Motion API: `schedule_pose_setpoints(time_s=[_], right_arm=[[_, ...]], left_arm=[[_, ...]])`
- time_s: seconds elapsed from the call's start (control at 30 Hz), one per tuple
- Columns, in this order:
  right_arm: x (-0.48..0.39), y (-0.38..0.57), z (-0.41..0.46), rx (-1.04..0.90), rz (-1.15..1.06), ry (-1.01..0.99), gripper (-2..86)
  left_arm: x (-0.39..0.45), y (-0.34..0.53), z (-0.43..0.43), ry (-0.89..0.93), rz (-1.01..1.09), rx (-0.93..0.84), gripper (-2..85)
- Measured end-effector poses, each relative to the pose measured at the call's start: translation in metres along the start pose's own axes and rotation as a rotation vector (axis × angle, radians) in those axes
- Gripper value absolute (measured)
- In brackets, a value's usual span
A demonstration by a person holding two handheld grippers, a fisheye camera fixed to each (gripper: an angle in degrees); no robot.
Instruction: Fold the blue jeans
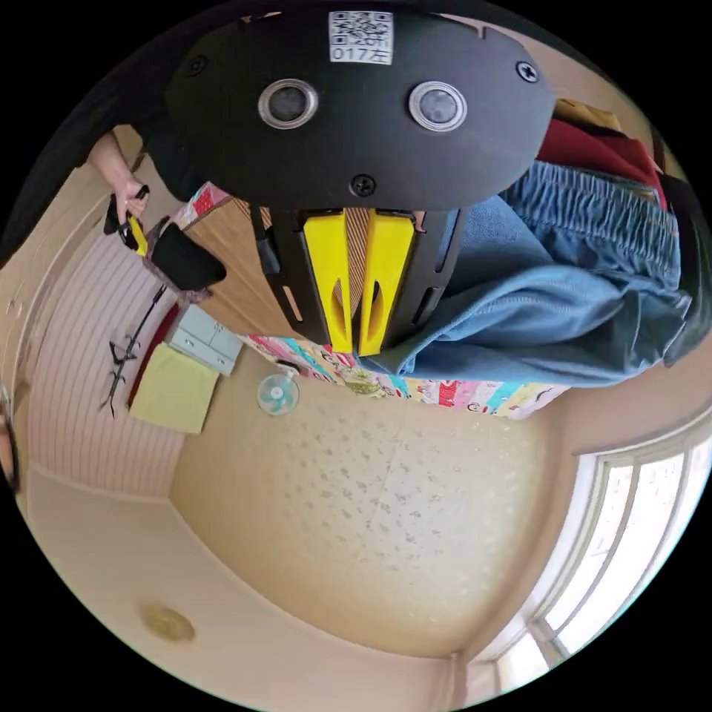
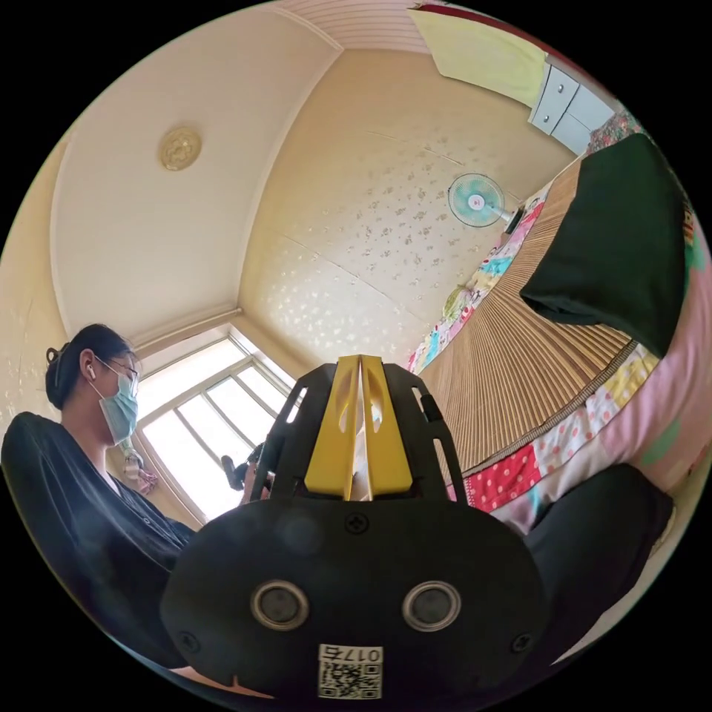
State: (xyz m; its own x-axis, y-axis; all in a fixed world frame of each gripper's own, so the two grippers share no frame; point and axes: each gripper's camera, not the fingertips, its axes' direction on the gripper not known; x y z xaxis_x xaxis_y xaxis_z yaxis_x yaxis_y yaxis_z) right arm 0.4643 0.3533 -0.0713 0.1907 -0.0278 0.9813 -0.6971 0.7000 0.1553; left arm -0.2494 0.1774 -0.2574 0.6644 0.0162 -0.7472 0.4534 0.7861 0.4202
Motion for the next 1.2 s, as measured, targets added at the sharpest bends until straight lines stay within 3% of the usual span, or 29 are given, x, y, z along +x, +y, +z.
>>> schedule_pose_setpoints(time_s=[0.27,0.43,0.57,0.77,0.87,0.9,0.93,1.0,1.2], right_arm=[[0.013,0.014,-0.014,-0.008,0.060,0.054,0.4],[0.012,0.013,0.012,-0.099,0.041,0.112,0.4],[0.004,0.015,0.047,-0.241,-0.032,0.180,0.4],[-0.014,0.031,0.127,-0.513,-0.176,0.232,0.4],[-0.020,0.043,0.159,-0.587,-0.216,0.212,0.4],[-0.020,0.047,0.169,-0.600,-0.212,0.199,0.4],[-0.020,0.051,0.177,-0.609,-0.202,0.184,0.4],[-0.019,0.058,0.186,-0.616,-0.179,0.166,0.4],[-0.024,0.069,0.201,-0.655,-0.149,0.121,0.4]], left_arm=[[0.104,0.080,0.094,0.431,0.031,-0.172,-0.4],[0.165,0.135,0.134,0.726,0.205,-0.463,-0.4],[0.173,0.170,0.131,0.746,0.209,-0.568,-0.3],[0.116,0.176,0.092,0.639,0.023,-0.512,1.9],[0.077,0.152,0.064,0.375,-0.111,-0.383,5.0],[0.068,0.139,0.054,0.210,-0.142,-0.318,6.0],[0.065,0.124,0.049,0.041,-0.149,-0.261,6.6],[0.070,0.097,0.059,-0.078,-0.069,-0.228,7.2],[0.058,0.023,0.181,-0.139,-0.016,-0.481,9.7]])
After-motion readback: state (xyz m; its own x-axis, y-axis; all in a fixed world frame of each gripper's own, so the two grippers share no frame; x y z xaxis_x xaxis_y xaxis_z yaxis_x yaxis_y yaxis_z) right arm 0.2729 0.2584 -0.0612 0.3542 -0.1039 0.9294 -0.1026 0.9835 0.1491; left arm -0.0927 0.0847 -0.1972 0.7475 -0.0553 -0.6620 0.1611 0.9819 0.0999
